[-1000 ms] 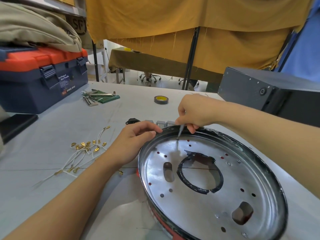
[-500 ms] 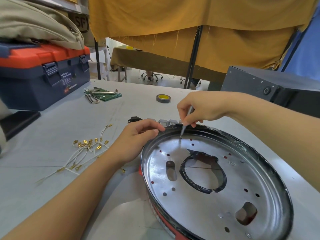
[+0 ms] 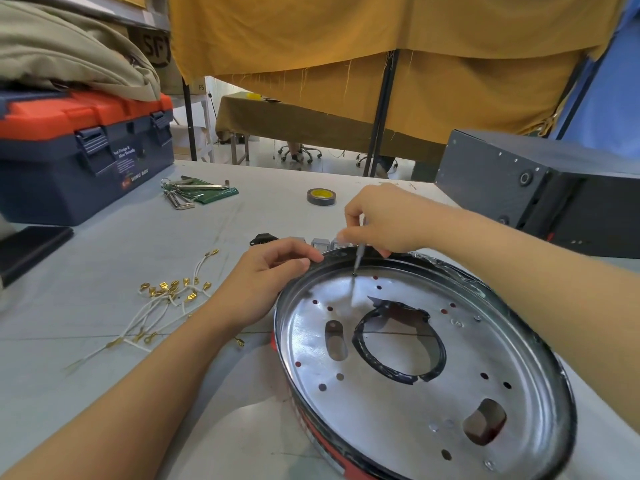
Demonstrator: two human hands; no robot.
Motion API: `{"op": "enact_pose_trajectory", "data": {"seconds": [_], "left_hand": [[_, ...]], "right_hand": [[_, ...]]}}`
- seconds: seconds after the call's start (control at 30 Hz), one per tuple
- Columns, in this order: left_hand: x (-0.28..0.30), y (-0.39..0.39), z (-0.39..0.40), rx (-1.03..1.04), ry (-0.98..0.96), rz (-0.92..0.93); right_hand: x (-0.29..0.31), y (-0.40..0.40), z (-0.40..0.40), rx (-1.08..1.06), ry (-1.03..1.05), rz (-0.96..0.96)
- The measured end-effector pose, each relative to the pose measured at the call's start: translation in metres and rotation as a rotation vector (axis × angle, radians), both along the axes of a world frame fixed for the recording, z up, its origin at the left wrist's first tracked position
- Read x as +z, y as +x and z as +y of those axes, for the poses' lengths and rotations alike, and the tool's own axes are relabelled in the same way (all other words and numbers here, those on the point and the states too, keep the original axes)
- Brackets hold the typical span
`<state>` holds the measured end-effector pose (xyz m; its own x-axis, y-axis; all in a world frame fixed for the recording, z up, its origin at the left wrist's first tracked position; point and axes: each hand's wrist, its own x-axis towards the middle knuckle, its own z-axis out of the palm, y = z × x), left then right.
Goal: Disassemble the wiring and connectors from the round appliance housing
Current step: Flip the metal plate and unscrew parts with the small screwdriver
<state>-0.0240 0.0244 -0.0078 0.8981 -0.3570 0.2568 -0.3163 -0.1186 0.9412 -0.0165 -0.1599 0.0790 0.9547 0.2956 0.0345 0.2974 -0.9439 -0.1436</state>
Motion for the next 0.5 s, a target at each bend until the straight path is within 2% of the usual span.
{"op": "enact_pose_trajectory", "data": {"seconds": [0.07, 0.17, 0.5], "left_hand": [[0.000, 0.000, 0.000, -0.001, -0.002, 0.002], [0.000, 0.000, 0.000, 0.000, 0.009, -0.006], [0.001, 0.000, -0.001, 0.010, 0.015, -0.002]], "right_hand": [[-0.005, -0.002, 0.002, 0.007, 0.007, -0.090], [-0.007, -0.004, 0.000, 0.043, 0.052, -0.108], [0.006, 0.001, -0.020, 0.078, 0.058, 0.122]]}}
